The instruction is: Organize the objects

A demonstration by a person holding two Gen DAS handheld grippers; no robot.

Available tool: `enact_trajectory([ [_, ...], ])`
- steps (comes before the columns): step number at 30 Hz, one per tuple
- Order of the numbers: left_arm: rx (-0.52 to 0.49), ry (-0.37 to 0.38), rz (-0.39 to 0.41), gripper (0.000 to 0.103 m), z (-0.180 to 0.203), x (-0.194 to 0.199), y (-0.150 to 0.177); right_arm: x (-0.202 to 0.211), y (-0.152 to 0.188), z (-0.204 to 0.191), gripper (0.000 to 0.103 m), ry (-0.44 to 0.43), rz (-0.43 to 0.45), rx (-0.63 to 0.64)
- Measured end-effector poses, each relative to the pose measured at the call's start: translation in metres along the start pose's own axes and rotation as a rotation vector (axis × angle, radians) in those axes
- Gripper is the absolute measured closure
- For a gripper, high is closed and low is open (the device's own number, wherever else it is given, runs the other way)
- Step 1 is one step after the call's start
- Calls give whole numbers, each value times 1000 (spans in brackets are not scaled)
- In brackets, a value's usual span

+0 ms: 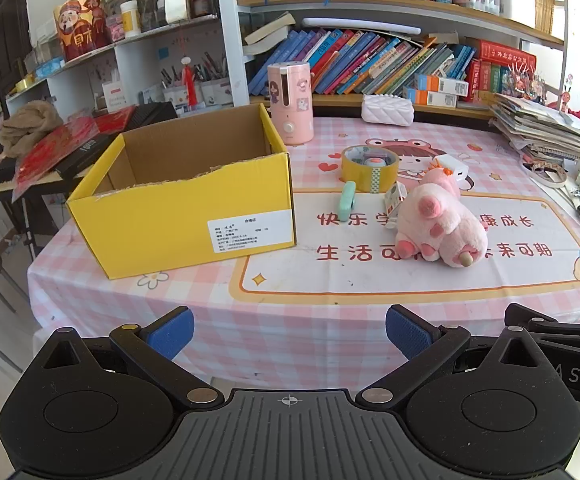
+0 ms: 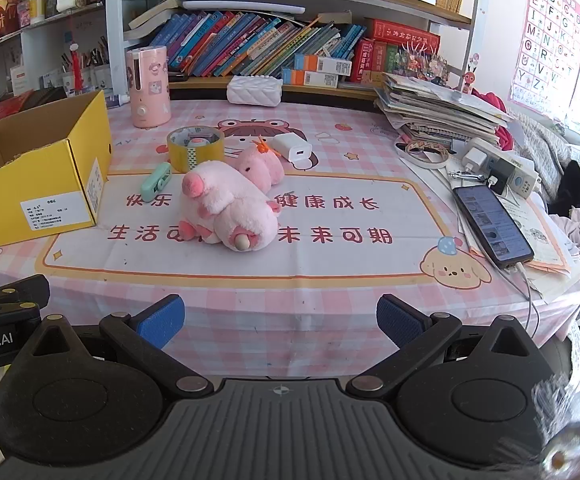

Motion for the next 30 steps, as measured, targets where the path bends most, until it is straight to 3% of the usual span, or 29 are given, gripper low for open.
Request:
enact_trajectory([
  [30,23,6,4,0,-11,-2,0,5,-7,-9,0,4,28,18],
])
Point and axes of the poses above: each gripper's, at about its wrist camera, not at the fingertips, and x roughly against the way its jaws point, z to its right, y to its underside, the point moved 8 cm from there along -x, roughly the way its jaws point, and after that the axes turned 4 degrees about y, right-handed, at the moved point
